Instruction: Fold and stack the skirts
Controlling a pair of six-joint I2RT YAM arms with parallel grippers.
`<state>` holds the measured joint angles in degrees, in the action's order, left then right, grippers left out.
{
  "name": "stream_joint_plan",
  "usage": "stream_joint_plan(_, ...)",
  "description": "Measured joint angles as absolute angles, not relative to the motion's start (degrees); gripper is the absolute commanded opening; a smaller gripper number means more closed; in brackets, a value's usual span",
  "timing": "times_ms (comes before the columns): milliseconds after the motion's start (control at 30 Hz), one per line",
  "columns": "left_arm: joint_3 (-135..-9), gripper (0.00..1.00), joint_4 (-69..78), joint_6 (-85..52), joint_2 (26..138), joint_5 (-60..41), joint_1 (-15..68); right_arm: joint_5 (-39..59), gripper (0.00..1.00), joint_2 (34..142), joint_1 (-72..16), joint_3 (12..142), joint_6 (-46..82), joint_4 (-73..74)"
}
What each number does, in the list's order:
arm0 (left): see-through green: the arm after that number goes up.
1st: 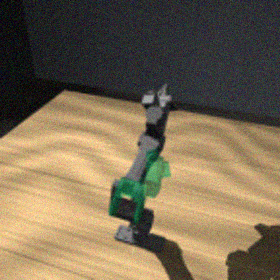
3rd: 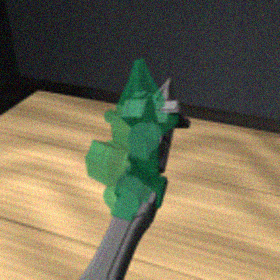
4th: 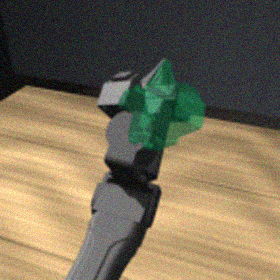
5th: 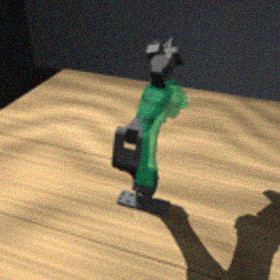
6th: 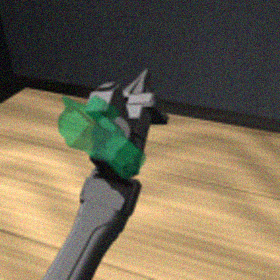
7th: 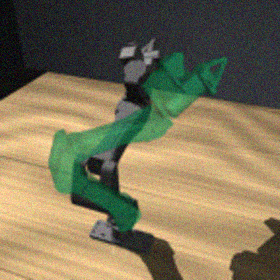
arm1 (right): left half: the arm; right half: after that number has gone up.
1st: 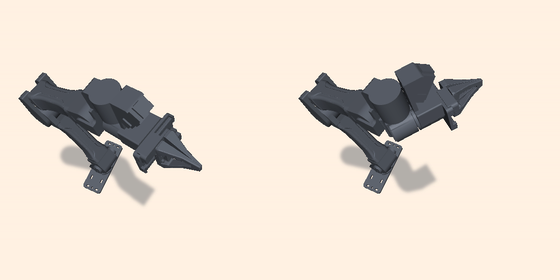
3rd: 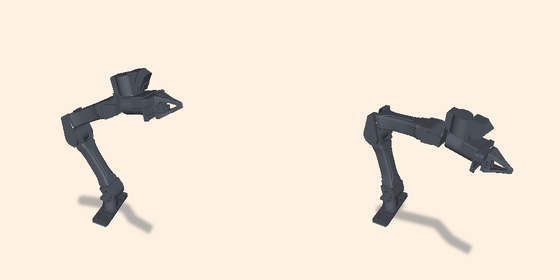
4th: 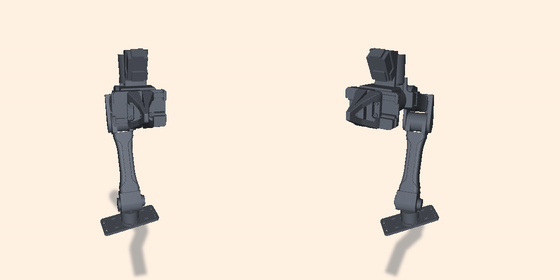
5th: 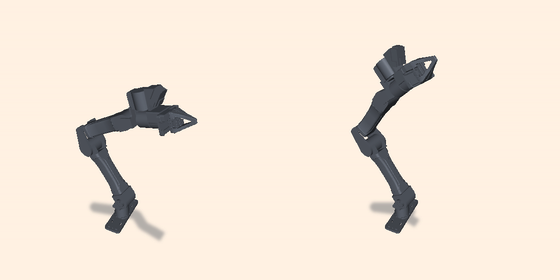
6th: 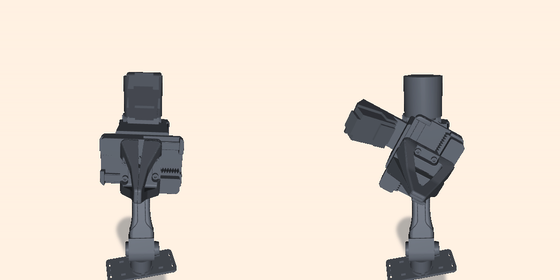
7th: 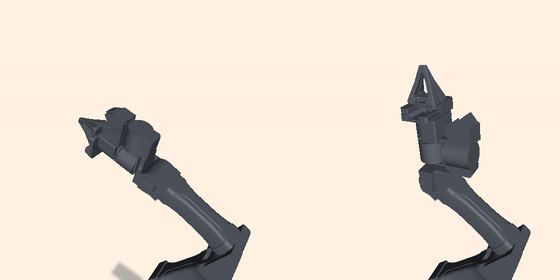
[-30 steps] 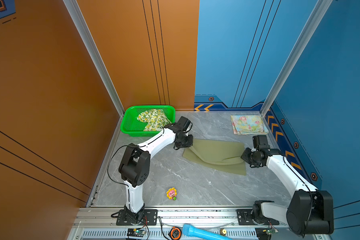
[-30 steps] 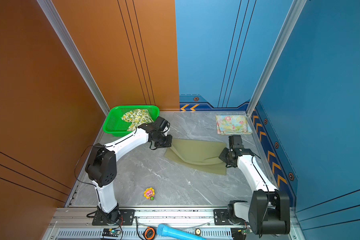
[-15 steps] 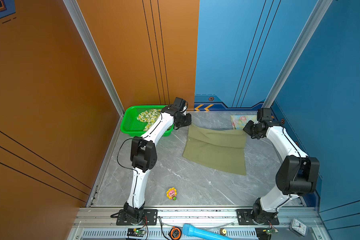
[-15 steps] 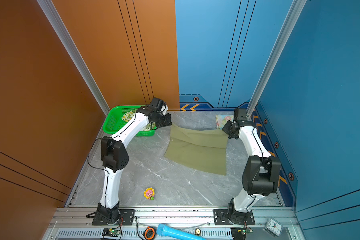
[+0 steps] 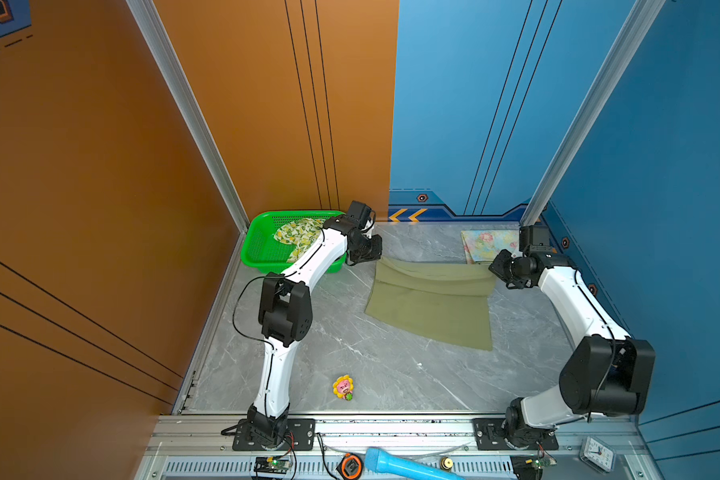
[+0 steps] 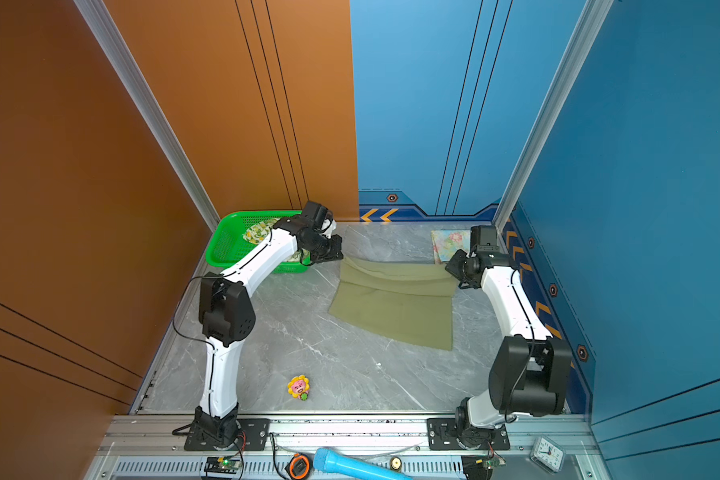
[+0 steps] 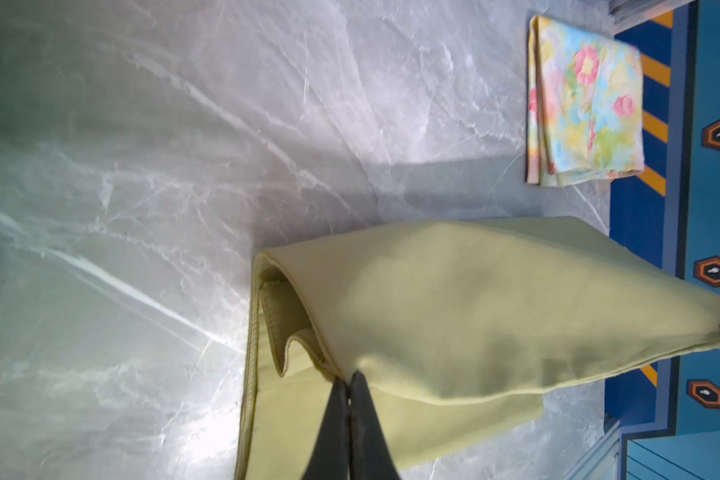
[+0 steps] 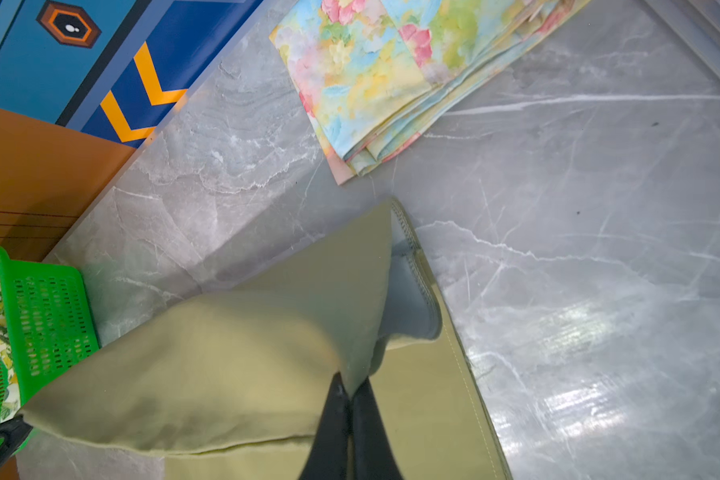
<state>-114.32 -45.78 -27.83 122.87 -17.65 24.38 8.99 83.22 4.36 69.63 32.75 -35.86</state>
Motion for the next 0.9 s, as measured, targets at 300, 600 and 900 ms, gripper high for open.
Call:
stream_joint_plan(300,-97.0,0.0,-41.4,-28.0,111.6,-17.1,26.9,9.0,0.0,70.8,2.9,53.6,33.1,-35.1)
stream_joint_plan(600,-82.4,0.0,-36.1,-29.3,109.1,-16.5,28.6,8.8,0.0,62.7,1.7,38.5,35.2,-30.9)
stream_joint_plan(900,-73.5,0.0,-32.1,-30.3,107.7,-15.3,29.7,7.2,0.0,62.1,1.4,29.8,36.3,-26.5)
